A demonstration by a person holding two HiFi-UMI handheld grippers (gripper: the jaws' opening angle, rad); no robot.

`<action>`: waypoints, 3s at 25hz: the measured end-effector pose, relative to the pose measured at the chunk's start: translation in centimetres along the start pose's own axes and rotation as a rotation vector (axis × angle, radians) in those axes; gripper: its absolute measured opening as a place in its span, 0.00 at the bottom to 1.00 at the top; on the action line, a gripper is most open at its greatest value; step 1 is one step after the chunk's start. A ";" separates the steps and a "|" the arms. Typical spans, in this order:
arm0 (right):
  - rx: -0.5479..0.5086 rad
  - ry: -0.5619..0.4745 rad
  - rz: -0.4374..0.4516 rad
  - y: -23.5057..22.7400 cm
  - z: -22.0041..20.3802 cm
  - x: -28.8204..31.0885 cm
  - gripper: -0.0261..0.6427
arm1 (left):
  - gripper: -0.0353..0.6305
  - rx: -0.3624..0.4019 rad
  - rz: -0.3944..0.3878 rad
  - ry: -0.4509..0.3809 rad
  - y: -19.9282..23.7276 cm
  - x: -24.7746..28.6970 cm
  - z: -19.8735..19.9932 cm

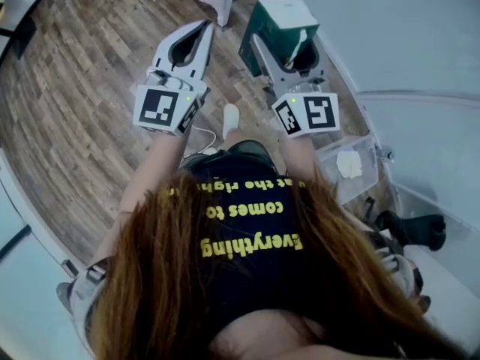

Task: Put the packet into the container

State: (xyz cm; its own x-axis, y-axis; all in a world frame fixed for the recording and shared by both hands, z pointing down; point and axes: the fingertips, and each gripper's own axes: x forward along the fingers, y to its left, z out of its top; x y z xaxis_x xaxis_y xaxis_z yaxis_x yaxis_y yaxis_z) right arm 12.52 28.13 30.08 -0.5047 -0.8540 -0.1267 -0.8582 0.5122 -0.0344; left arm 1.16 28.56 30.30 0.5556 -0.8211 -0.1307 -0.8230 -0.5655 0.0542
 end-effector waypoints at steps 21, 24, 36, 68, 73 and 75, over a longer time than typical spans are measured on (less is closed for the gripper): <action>-0.005 0.022 0.032 -12.5 -2.4 16.4 0.60 | 0.05 0.026 0.067 0.007 10.7 17.9 -1.8; -0.017 0.005 0.011 -13.3 -2.6 19.1 0.60 | 0.06 0.014 0.052 0.041 12.7 20.2 -2.7; -0.052 -0.009 -0.105 -15.2 -3.0 30.8 0.60 | 0.06 0.050 -0.081 0.012 23.4 27.5 -2.5; -0.018 0.033 0.086 -31.2 -6.3 56.8 0.60 | 0.05 0.030 0.083 0.027 37.9 51.5 -5.0; -0.009 0.037 0.098 -33.1 -7.0 58.3 0.60 | 0.06 0.037 0.101 0.033 38.8 53.9 -5.8; -0.002 0.039 0.094 -33.6 -7.4 58.7 0.60 | 0.06 0.038 0.102 0.037 39.1 54.4 -6.0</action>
State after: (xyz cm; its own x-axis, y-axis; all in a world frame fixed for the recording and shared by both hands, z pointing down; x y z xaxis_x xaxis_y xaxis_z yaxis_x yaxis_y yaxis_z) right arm 11.03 -39.84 31.18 -0.5865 -0.8049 -0.0908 -0.8068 0.5904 -0.0218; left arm -0.07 -38.68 31.27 0.4718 -0.8771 -0.0902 -0.8791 -0.4758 0.0276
